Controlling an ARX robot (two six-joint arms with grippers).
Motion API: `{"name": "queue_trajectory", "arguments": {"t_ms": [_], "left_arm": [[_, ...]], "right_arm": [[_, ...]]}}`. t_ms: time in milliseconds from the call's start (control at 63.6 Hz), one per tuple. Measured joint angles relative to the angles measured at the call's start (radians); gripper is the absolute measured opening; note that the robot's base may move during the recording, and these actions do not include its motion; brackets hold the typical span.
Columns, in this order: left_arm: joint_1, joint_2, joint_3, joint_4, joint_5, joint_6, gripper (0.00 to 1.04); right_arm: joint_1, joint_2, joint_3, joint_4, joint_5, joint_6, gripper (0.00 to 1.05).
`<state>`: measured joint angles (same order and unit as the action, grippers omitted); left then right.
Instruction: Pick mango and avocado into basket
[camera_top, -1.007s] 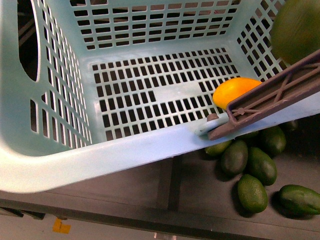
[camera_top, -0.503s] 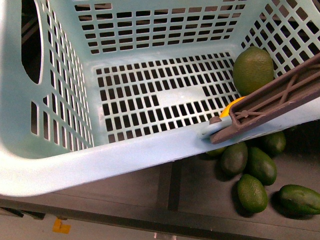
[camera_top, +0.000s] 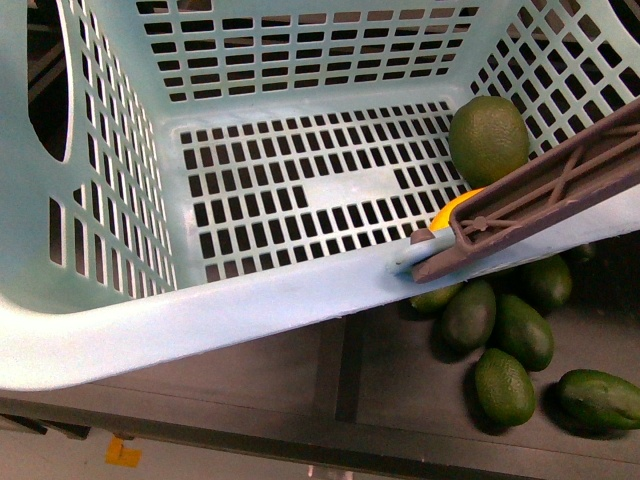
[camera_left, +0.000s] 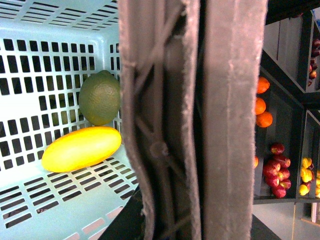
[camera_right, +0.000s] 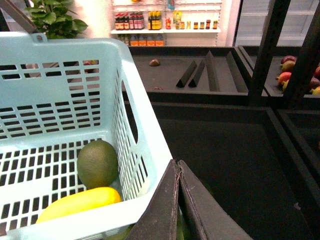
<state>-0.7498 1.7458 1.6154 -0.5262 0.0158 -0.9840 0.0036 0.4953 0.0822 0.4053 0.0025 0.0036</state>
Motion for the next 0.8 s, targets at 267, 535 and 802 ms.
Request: {"name": "queue_trajectory", "arguments": {"t_ms": [267, 535, 802], "left_arm": [[0.000, 0.000, 0.000, 0.000, 0.000, 0.000, 0.15], [0.001, 0.000, 0.000, 0.000, 0.000, 0.002, 0.15], [0.001, 0.000, 0.000, 0.000, 0.000, 0.000, 0.15]], "right_arm": [[0.000, -0.273, -0.063, -0.179, -0.002, 0.000, 0.02], [-0.002, -0.486, -0.064, -0.403, -0.002, 0.000, 0.02], [-0.002, -0.489, -0.064, -0.404, -0.002, -0.001, 0.07]]}}
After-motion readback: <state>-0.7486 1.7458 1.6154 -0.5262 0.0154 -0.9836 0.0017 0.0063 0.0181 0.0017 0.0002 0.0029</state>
